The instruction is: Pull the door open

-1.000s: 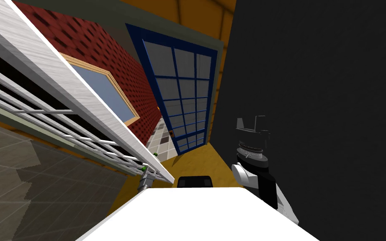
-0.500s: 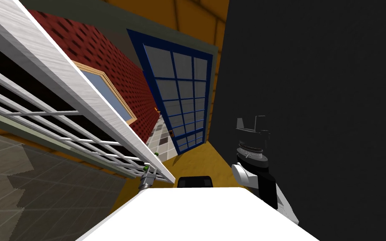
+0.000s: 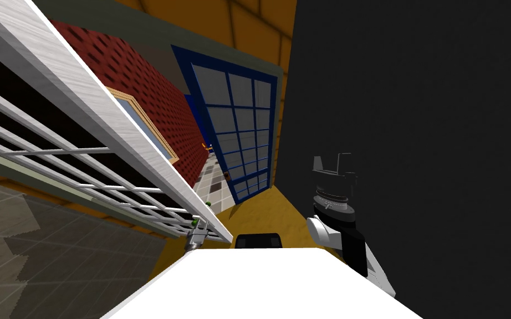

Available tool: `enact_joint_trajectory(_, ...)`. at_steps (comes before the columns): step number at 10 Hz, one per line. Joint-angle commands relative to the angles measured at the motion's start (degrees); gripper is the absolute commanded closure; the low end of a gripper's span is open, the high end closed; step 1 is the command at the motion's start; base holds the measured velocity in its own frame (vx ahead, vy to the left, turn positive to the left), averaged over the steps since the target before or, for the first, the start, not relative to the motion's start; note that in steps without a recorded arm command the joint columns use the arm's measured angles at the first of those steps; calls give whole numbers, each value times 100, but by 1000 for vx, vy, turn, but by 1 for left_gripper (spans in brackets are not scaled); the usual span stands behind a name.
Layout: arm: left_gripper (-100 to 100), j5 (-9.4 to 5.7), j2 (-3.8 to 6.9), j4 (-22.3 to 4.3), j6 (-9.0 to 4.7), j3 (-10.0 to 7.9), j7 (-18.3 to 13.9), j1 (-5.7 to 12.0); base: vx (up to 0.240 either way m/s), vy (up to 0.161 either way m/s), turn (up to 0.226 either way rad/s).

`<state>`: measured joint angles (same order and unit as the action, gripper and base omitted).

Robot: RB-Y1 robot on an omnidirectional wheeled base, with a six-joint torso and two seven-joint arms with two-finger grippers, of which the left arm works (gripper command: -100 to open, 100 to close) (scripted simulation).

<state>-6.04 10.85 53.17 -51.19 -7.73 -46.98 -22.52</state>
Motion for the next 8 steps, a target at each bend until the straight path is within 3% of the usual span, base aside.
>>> enact_joint_trajectory(1,-100,-119,123,-19,-1,-53,-286,0,-91,33,-127)
enact_joint_trajectory(4,-100,-156,134,18,-15,9,-566,-17,-61,39,-58)
enact_joint_trajectory(8,-100,-269,166,130,-57,198,-1197,-71,-67,50,-94)
